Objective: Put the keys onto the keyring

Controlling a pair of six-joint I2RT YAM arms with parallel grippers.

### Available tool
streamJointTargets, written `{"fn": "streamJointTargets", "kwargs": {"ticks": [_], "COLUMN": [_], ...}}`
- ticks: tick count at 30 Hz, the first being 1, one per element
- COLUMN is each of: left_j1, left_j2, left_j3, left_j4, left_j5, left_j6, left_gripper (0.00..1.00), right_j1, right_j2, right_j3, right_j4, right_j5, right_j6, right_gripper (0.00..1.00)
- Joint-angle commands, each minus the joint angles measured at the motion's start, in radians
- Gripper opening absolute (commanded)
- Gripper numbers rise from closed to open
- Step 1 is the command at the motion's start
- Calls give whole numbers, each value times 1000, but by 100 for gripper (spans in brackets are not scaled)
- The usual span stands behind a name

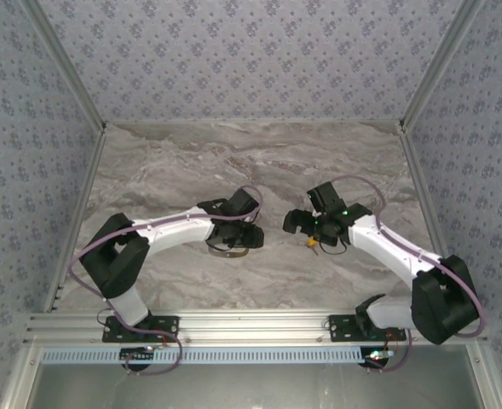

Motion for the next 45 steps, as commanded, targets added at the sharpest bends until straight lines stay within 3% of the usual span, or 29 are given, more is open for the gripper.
{"fn": "streamJointTargets", "kwargs": {"ticks": [1,13,33,45], "left_j1": [-14,-15,-16,-16], "left_j2": [31,98,168,172], "left_j3": [33,64,135,155], "left_j4": [28,38,-10,-66], "left_j5": [-20,-91,-142,-179], "left_j6": [-7,9,48,77], "left_gripper": [48,47,44,35], "right_j1": [-12,-29,-75,-78], "right_j2": [-56,-197,-191,-196], "right_j3": [-37,-137,-155,-177], "right_j4": [-2,61,79,110], "right_j5": [12,-110,-185,-189], "right_j6": [23,35,26,41], "right_gripper": [100,99,90,87]}}
